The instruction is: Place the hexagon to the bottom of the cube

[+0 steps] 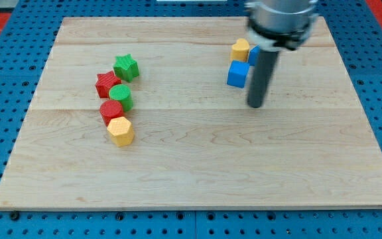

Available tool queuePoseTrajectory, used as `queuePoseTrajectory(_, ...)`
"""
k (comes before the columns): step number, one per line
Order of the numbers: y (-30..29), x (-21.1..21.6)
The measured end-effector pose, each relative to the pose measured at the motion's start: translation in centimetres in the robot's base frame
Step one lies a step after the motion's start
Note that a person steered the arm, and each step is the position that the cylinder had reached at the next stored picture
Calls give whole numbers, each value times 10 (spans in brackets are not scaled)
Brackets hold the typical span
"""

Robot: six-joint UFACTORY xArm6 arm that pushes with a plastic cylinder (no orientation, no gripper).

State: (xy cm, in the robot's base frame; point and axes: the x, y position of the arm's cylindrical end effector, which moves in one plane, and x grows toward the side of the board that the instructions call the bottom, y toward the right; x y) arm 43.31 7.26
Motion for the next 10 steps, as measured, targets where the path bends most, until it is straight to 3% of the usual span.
queuePoseTrajectory(1, -20, -60)
queuePoseTrajectory(2, 0, -71)
queuePoseTrajectory(4, -63, 171)
queuePoseTrajectory(5, -220, 163)
queuePoseTrajectory(6, -254, 103)
queuePoseTrajectory(8, -108, 49)
queuePoseTrajectory(9, -106, 96)
queuePoseTrajectory(10, -201, 139)
